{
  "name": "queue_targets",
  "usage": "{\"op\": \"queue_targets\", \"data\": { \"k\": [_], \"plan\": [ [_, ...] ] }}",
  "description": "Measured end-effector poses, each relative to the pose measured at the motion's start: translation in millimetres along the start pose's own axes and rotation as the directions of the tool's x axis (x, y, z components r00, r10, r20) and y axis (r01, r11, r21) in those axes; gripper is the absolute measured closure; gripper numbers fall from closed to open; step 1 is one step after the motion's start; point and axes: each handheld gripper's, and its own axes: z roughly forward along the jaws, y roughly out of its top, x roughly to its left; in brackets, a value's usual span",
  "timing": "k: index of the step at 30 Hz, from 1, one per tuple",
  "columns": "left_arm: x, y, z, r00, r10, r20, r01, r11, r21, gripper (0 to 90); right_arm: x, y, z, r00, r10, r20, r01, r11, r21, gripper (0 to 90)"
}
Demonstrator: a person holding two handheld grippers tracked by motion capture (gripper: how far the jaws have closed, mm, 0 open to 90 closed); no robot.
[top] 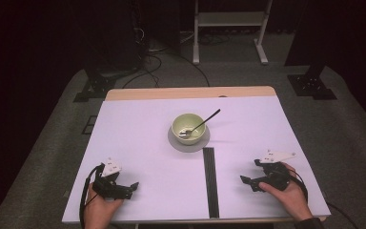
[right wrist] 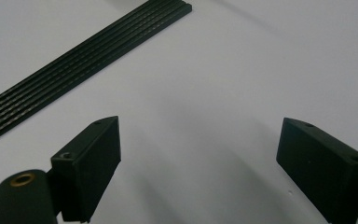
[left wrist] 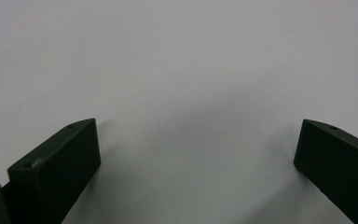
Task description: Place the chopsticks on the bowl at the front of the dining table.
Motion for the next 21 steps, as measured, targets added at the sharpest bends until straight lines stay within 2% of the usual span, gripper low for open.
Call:
{"op": "queue_targets", "data": {
  "k": [21],
  "plan": [
    [0.1, 0.0, 0.0, 1.0, 0.0, 0.0, 0.0, 1.0, 0.0, 0.0, 14.5, 11.7, 13.7, 0.9989, -0.024, -0.041, 0.024, 1.0, 0.001, 12.3]
  ]
}}
